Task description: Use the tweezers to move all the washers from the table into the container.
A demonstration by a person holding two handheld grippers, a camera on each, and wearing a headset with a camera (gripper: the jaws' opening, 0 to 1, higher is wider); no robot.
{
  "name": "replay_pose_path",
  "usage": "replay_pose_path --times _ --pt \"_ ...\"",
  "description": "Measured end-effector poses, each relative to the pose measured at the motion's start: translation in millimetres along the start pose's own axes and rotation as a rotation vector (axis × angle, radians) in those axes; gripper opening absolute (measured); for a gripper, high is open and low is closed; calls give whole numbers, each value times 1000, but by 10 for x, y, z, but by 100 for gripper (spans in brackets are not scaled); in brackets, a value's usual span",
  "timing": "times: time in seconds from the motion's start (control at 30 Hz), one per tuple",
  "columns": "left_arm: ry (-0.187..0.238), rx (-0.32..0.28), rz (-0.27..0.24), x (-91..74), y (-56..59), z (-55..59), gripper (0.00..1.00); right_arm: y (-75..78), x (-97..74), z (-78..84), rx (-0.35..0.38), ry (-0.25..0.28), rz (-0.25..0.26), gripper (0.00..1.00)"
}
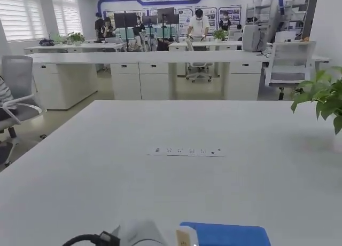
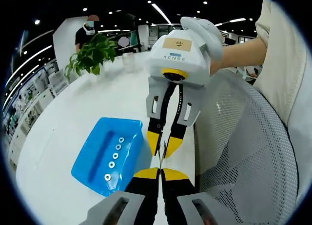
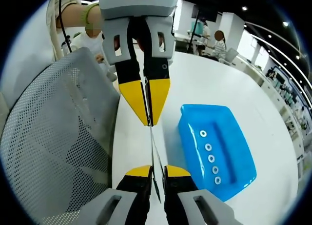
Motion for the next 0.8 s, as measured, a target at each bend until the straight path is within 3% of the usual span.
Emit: replay_pose_path --times 0.3,0.53,0.7,0.8 --pt "-108 24 1 157 -85 214 0 -6 189 57 24 6 -22 6" --pt "-143 3 3 263 -180 335 0 26 269 76 20 4 -19 6" --pt "-171 -3 3 327 -210 415 0 15 310 79 63 64 -13 8" --pt "-194 12 -8 352 -229 447 0 -35 258 51 75 100 16 13"
Point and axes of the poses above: the centre of the closed fingertips' face, and the gripper's own axes: x roughly forward along the fingers, y roughly to its right, z roughly out of its underside, the point moved 9 cm from there along -x, roughly backward along the fingers, and after that the axes turned 9 degrees about -x, right-handed, at the moved point
